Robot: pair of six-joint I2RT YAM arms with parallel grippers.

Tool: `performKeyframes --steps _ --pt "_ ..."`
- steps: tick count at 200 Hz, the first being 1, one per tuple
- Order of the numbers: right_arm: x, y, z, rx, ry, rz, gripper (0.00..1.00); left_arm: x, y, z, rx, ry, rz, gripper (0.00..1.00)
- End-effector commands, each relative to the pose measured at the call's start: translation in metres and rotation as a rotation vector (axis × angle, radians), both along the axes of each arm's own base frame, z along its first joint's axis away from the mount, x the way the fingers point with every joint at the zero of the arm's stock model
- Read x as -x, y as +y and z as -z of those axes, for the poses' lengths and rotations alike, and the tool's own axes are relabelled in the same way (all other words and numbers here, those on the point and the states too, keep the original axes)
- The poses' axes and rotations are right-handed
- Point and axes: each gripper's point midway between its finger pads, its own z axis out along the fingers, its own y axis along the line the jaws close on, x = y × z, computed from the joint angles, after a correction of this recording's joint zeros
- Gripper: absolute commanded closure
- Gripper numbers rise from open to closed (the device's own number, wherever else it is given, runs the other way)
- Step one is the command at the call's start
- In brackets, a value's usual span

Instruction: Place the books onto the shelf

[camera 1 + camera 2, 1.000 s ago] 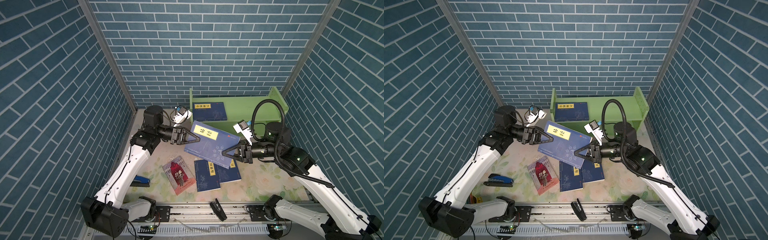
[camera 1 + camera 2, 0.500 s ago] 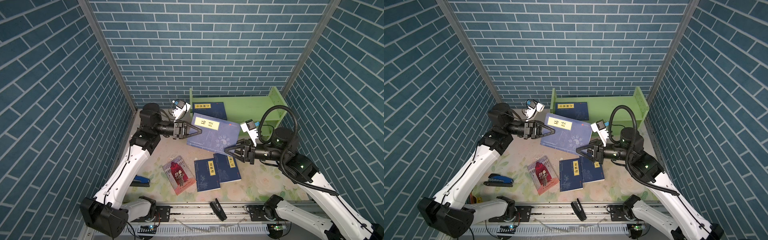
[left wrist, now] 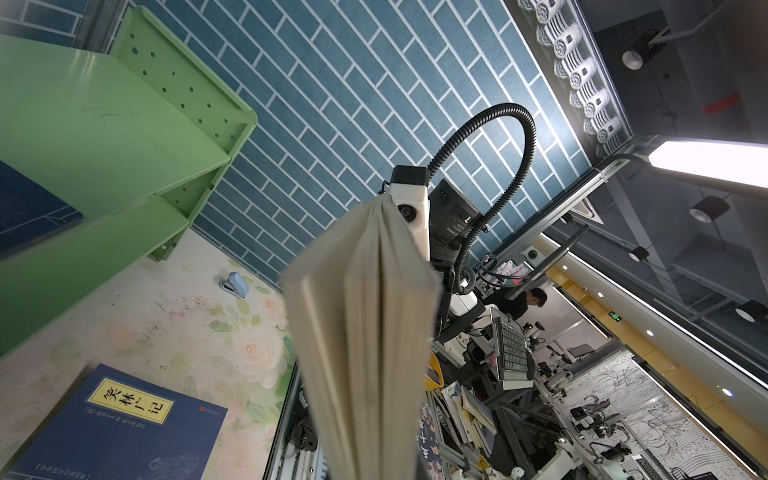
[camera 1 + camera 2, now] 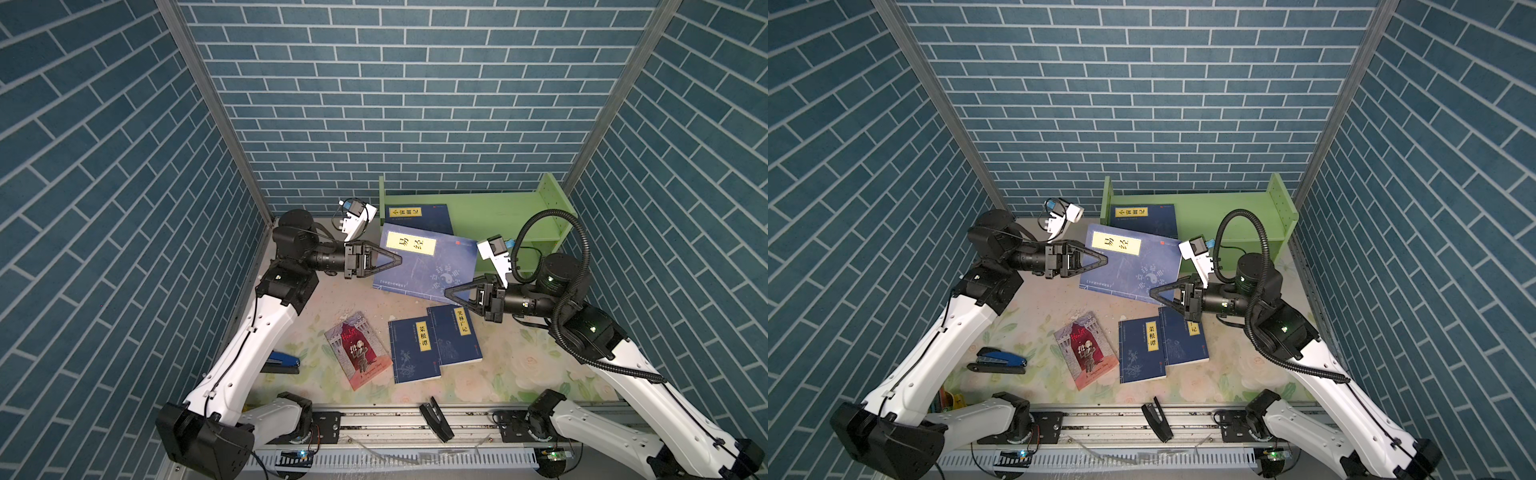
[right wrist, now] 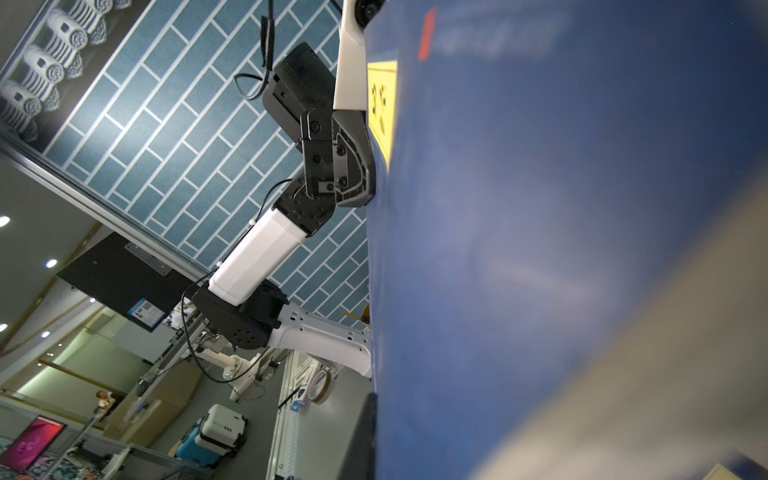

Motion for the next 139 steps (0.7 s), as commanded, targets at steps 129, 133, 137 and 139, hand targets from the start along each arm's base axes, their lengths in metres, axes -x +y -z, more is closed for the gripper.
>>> performKeyframes --steps 129,133,137,139 --pt "-0.098 -0.033 -0.016 0.198 0.112 0.187 1.00 -0.055 0.080 0.002 -0.093 -0.055 -0.399 0.02" --pt "-0.103 -0.031 -0.015 0.195 0.127 0.179 1.00 -0.053 0.080 0.001 -0.085 -0.062 -0.395 0.02" --pt "-0.107 -0.030 -0.015 0.187 0.140 0.165 1.00 -0.053 0.080 0.001 -0.081 -0.064 -0.392 0.02" --pt "-0.108 -0.030 -0.015 0.182 0.145 0.158 1.00 -0.052 0.080 0.001 -0.079 -0.068 -0.392 0.02"
